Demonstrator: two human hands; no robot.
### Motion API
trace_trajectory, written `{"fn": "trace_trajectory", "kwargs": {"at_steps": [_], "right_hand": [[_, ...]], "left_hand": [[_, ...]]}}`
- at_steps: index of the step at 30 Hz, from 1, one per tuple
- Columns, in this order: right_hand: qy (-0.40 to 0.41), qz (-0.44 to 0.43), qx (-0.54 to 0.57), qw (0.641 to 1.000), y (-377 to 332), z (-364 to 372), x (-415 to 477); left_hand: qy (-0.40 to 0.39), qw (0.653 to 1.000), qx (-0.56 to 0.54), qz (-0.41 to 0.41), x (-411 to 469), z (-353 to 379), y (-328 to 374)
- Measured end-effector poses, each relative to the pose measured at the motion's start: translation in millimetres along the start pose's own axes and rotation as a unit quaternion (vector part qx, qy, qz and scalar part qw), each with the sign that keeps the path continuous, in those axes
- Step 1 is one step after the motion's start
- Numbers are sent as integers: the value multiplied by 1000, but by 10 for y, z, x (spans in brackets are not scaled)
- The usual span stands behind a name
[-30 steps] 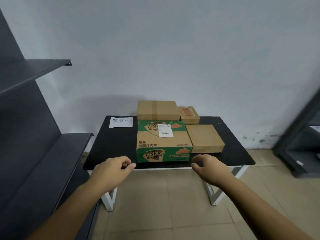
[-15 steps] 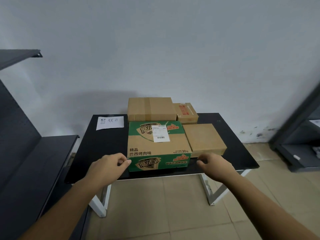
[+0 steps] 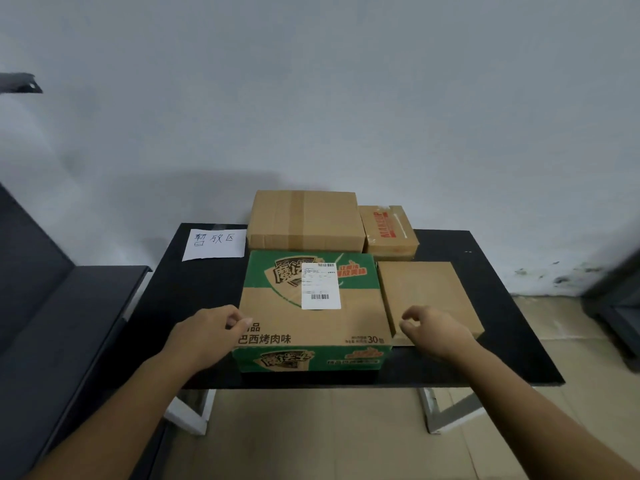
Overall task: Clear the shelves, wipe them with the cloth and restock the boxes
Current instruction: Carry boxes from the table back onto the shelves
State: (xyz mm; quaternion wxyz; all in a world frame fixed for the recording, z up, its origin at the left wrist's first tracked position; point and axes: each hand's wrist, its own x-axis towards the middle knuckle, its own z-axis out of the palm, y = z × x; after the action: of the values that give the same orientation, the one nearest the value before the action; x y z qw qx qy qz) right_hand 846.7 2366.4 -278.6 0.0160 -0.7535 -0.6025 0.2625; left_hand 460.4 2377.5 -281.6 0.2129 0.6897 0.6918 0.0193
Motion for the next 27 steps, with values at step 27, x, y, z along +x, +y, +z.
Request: {"fn": "trace_trajectory", "kwargs": {"at_steps": [27], "right_hand": [[-77, 176, 242, 951, -151, 715, 1477]], "left_hand": [[-133, 878, -422, -183, 1674, 977, -456]]}}
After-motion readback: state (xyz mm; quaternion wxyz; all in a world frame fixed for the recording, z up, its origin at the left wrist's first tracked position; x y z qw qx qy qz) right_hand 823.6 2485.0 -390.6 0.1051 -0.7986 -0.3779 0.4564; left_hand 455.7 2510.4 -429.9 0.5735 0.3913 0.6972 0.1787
